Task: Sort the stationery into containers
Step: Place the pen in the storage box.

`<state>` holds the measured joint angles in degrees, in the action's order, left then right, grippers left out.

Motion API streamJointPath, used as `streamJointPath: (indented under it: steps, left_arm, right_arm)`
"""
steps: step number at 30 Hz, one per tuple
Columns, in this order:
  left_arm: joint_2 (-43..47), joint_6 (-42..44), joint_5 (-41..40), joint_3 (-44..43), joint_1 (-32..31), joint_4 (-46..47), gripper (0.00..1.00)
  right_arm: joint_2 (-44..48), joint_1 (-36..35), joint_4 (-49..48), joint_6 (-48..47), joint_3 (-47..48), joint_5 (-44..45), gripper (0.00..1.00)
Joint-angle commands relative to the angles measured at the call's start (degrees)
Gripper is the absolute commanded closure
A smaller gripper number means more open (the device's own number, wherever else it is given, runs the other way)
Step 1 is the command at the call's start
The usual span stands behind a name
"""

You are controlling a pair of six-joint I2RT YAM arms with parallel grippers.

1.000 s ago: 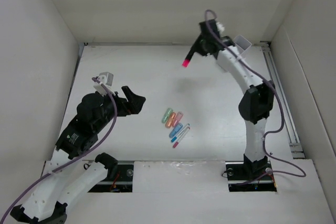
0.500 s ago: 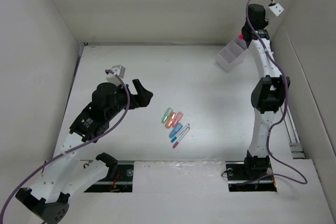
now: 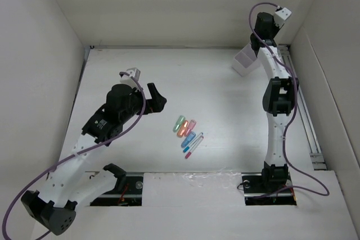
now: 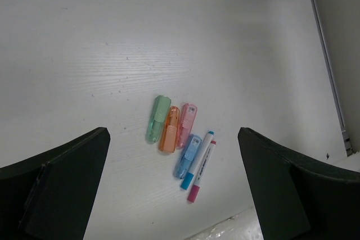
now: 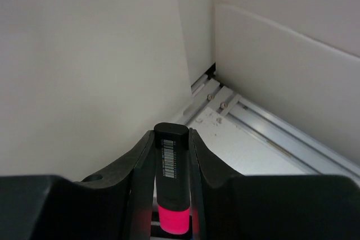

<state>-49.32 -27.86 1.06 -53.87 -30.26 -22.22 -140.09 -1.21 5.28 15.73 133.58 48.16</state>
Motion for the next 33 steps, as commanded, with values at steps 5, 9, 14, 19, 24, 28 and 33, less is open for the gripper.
streamJointPath:
  steps: [5, 9, 14, 19, 24, 28, 33]
  left_arm:
    - [-0.5, 1.6, -0.4, -1.5, 0.1, 2.8, 0.0]
    - [-0.5, 1.6, -0.4, -1.0, 0.1, 2.8, 0.0]
    - [0.0, 1.6, -0.4, -1.0, 0.1, 2.8, 0.0]
    - [1.8, 1.0, -0.4, -0.4, 0.1, 2.8, 0.0]
    - [2.8, 1.0, -0.9, 0.2, 0.1, 2.3, 0.0]
    - [3.4, 0.4, -1.5, -0.4, 0.1, 1.7, 0.0]
    - [6.1, -0.1, -2.7, -0.4, 0.1, 0.5, 0.0]
  right_arm:
    - [1.1, -1.2, -9.5, -5.3, 0.2, 4.5, 0.99]
    - [3.6, -1.8, -11.9, -5.3, -5.2, 5.0, 0.94]
    - [4.8, -2.9, -12.4, -5.3, -8.2, 5.6, 0.82]
    - [8.4, -4.1, -12.4, -4.7, -11.4, 6.2, 0.46]
    - [16.3, -6.4, -11.4, -1.6, -16.2, 2.1, 0.31]
    - [23.5, -10.2, -1.7, 3.7, -20.5, -3.9, 0.31]
    - [35.2, -16.6, 12.2, 15.5, -33.3, -23.5, 0.94]
